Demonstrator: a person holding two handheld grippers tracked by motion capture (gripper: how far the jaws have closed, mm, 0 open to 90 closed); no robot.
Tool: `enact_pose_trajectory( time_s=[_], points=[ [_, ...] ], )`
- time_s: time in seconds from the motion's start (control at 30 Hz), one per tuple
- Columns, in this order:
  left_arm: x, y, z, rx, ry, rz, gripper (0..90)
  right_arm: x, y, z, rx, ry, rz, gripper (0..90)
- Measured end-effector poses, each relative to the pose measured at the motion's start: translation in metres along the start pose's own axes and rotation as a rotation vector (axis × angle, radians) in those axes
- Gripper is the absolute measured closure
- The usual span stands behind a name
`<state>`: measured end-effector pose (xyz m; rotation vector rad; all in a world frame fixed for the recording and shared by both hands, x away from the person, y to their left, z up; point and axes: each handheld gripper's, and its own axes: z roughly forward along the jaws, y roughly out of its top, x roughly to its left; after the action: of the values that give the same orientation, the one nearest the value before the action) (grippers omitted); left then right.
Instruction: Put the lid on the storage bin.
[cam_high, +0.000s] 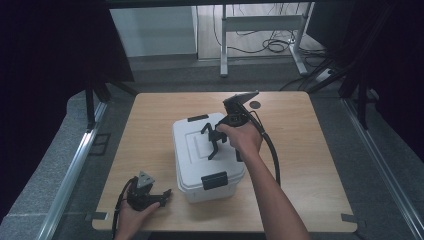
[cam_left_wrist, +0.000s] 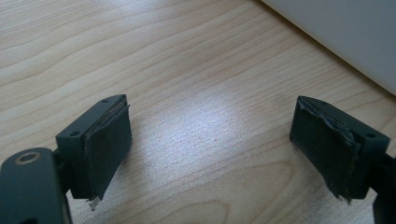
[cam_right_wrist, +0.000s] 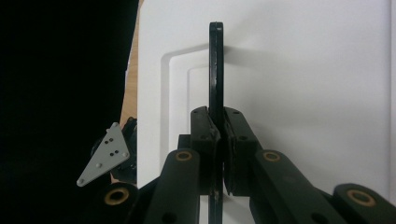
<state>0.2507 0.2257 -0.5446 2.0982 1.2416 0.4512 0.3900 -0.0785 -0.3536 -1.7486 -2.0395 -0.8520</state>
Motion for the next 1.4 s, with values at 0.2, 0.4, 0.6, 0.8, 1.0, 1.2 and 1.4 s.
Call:
enact_pose_trajectory(
  time_s=[0.2,0.4,0.6,0.8,1.0,1.2,1.4],
  points=[
    [0.0,0.0,0.0,0.0,-0.001,0.001,12.7,0.002,-0.004,-0.003,-0.009,-0.008,0.012,84.5],
    [0.0,0.0,0.0,-0.002,-0.001,0.003,12.7,0.011,-0.008,-0.005,-0.022,-0.014,0.021,84.7],
    [0.0,0.0,0.0,0.0,-0.005,0.005,12.6,0.009,-0.009,0.002,-0.021,-0.033,0.032,84.6],
    [0.0,0.0,0.0,0.0,-0.007,0.002,12.5,0.002,-0.01,0.009,-0.015,-0.04,0.043,84.7],
    [0.0,0.0,0.0,0.001,-0.007,0.006,12.5,-0.001,-0.011,0.01,-0.017,-0.012,0.029,81.9],
    [0.0,0.0,0.0,0.001,-0.008,0.008,12.5,-0.003,-0.011,0.008,-0.036,0.009,-0.008,74.4],
    [0.0,0.0,0.0,0.001,-0.009,0.009,12.5,-0.002,-0.013,0.0,-0.089,0.051,-0.109,62.2]
  ],
)
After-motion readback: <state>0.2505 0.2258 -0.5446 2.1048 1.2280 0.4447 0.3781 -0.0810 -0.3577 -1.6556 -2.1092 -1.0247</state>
